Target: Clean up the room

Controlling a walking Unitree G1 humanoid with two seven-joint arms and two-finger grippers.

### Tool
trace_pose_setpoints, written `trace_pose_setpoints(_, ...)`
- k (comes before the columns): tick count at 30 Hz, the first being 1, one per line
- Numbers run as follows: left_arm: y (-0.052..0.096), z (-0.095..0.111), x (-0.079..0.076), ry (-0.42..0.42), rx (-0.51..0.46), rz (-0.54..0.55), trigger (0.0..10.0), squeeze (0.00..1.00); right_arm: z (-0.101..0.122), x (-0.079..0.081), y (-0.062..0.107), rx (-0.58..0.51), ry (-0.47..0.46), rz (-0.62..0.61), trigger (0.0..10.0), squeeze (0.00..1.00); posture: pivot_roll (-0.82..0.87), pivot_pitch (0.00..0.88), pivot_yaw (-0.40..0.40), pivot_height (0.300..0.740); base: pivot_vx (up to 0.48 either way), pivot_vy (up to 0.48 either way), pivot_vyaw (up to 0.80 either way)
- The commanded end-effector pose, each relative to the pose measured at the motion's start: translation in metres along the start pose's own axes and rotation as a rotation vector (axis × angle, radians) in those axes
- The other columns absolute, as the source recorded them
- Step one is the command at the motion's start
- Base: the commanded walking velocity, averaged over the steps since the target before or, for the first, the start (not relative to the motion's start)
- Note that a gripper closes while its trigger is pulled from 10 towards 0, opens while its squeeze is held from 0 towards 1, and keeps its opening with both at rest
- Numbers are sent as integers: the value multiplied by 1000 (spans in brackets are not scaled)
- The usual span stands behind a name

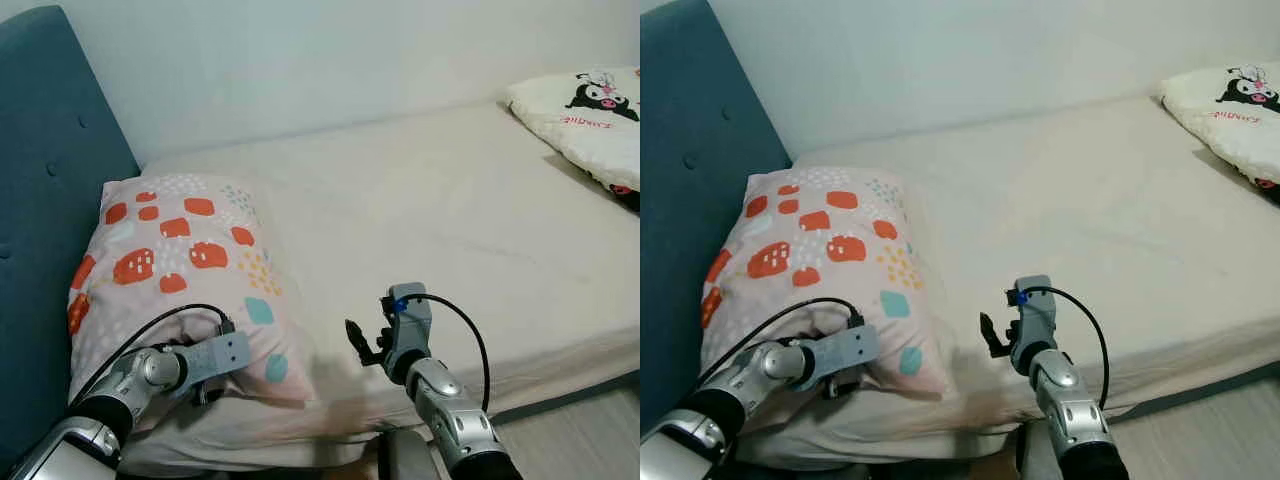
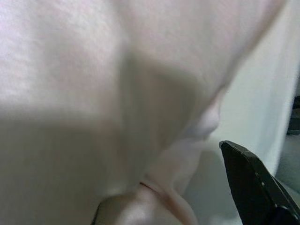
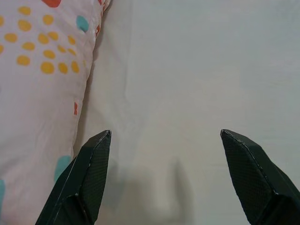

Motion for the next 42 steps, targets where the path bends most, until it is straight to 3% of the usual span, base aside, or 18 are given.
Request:
trace_pose_setpoints(1, 7, -22, -5, 22, 82, -61, 10000, 0, 0, 2, 1, -9, 0, 13, 10000, 0, -184, 64, 70, 586, 0, 0, 0)
trace_pose_setpoints(6, 31, -60, -9, -32, 234, -221, 10000, 0, 1, 6, 1, -8, 9, 47, 10000, 0, -172, 60, 60, 586, 0, 0, 0)
trace_pose_setpoints(11, 55, -67, 14, -73, 233, -206, 10000, 0, 2, 7, 0, -15, 9, 66, 10000, 0, -163, 59, 55, 586, 0, 0, 0)
trace_pose_setpoints(15, 77, -65, 7, -64, 220, -388, 10000, 0, 6, 11, 0, -30, 2, 93, 10000, 0, -164, 56, 52, 586, 0, 0, 0)
trace_pose_setpoints(22, 110, -14, -17, -103, 2, -651, 10000, 0, 8, 12, 3, -41, -4, 124, 10000, 0, -170, 55, 51, 586, 0, 0, 0)
trace_pose_setpoints(25, 133, 11, -42, -175, -127, -824, 10000, 0, 9, 12, 5, -45, -3, 149, 10000, 0, -178, 55, 50, 586, 0, 0, 0)
trace_pose_setpoints(27, 133, 11, -42, -175, -127, -824, 10000, 0, 9, 12, 5, -45, -3, 149, 10000, 0, -178, 55, 50, 586, 0, 0, 0)
trace_pose_setpoints(28, 141, 23, -44, -160, -215, -861, 10000, 0, 9, 13, 6, -49, -4, 159, 10000, 0, -173, 54, 48, 586, 0, 0, 0)
trace_pose_setpoints(31, 162, 55, -38, -67, -469, -911, 10000, 0, 11, 13, 7, -63, -20, 174, 10000, 0, -167, 54, 47, 586, 0, 0, 0)
trace_pose_setpoints(32, 162, 55, -38, -67, -469, -911, 10000, 0, 11, 13, 7, -63, -20, 174, 10000, 0, -167, 54, 47, 586, 0, 0, 0)
trace_pose_setpoints(33, 169, 72, -29, -16, -611, -902, 10000, 0, 13, 12, 7, -71, -28, 175, 10000, 0, -167, 52, 46, 586, 0, 0, 0)
trace_pose_setpoints(35, 168, 102, 0, 126, -884, -744, 10000, 0, 17, 9, 5, -87, -53, 159, 10000, 0, -168, 50, 48, 586, 0, 0, 0)
trace_pose_setpoints(36, 168, 102, 0, 126, -884, -744, 10000, 0, 17, 9, 5, -87, -53, 159, 10000, 0, -168, 50, 48, 586, 0, 0, 0)
trace_pose_setpoints(38, 147, 118, 27, 314, -1015, -526, 10000, 0, 22, 4, 4, -106, -82, 137, 10000, 0, -165, 48, 46, 586, 0, 0, 0)
trace_pose_setpoints(39, 106, 117, 51, 581, -950, -247, 10000, 0, 23, -1, 4, -113, -116, 115, 10000, 0, -165, 46, 46, 596, 0, 0, 0)
trace_pose_setpoints(40, 89, 115, 60, 696, -931, -98, 10000, 0, 23, -3, 4, -113, -120, 110, 10000, 0, -167, 42, 47, 601, 0, 0, 0)
trace_pose_setpoints(41, 74, 112, 61, 830, -909, -16, 10000, 0, 23, -4, 4, -116, -125, 109, 10000, 0, -168, 43, 46, 606, 0, 0, 0)
trace_pose_setpoints(42, 74, 112, 61, 830, -909, -16, 10000, 0, 23, -4, 4, -116, -125, 109, 10000, 0, -168, 43, 46, 606, 0, 0, 0)
Point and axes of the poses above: a point about 5 cm out from each wrist's last joint towards the gripper, its own y axis pointing back from the gripper into the wrist, its own z axis along the axis of the wrist's last joint, x = y × z, the point moved 2 cm from there along -y, pointing out of the wrist towards the gripper, and after that the axes turned 8 degrees about y, right-handed, at the moved point
